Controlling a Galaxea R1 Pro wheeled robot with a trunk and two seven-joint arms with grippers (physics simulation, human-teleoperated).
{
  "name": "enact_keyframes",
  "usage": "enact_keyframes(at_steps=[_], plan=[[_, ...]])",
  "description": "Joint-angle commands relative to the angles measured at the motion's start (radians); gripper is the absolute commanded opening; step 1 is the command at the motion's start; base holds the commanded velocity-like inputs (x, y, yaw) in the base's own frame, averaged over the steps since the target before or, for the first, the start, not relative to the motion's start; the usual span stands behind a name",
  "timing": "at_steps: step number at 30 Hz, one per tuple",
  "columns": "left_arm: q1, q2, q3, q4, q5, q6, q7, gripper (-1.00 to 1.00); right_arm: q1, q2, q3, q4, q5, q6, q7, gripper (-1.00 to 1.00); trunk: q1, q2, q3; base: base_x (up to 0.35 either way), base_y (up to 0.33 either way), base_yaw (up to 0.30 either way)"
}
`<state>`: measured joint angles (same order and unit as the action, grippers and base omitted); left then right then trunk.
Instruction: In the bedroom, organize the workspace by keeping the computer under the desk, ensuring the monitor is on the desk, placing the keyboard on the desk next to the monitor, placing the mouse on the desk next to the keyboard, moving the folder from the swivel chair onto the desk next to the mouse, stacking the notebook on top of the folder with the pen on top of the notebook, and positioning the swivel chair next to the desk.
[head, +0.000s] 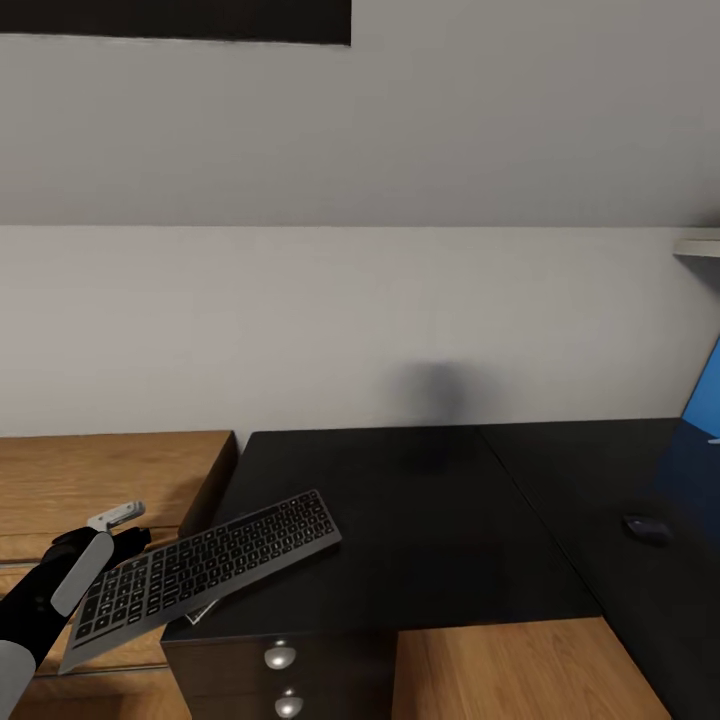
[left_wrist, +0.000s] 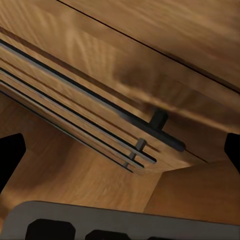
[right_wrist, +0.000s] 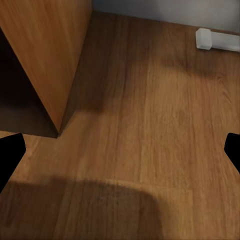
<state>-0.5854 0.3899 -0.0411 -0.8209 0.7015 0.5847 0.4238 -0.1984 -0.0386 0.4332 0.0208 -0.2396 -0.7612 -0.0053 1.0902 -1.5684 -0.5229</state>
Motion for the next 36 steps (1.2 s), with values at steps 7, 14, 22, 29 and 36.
enact_keyframes(at_steps=[7, 14, 22, 29, 36], plan=[[-0.001, 0.001, -0.005, -0.001, 0.010, 0.002, 0.010, 1.00, -0.001, 0.000, 0.009, 0.002, -0.007, -0.004, -0.001, 1.00, 0.000, -0.001, -0.001, 0.000, 0.000, 0.000], [-0.001, 0.001, -0.004, -0.001, 0.013, 0.006, 0.009, 1.00, -0.001, 0.000, 0.009, 0.002, -0.007, -0.004, -0.001, 1.00, 0.000, -0.001, -0.001, 0.000, 0.000, 0.000], [-0.001, 0.000, -0.005, -0.001, 0.015, 0.009, 0.009, 1.00, -0.001, 0.000, 0.009, 0.002, -0.007, -0.004, -0.001, 1.00, 0.000, -0.001, -0.001, 0.000, 0.000, 0.000], [-0.001, 0.001, -0.005, -0.001, 0.016, 0.012, 0.010, 1.00, -0.001, 0.000, 0.009, 0.002, -0.007, -0.004, -0.001, 1.00, 0.000, -0.001, -0.001, 0.000, 0.000, 0.000], [-0.001, 0.001, -0.005, 0.000, 0.016, 0.013, 0.010, 1.00, -0.001, 0.000, 0.009, 0.002, -0.007, -0.004, -0.001, 1.00, 0.000, -0.001, -0.001, 0.000, 0.000, 0.000]])
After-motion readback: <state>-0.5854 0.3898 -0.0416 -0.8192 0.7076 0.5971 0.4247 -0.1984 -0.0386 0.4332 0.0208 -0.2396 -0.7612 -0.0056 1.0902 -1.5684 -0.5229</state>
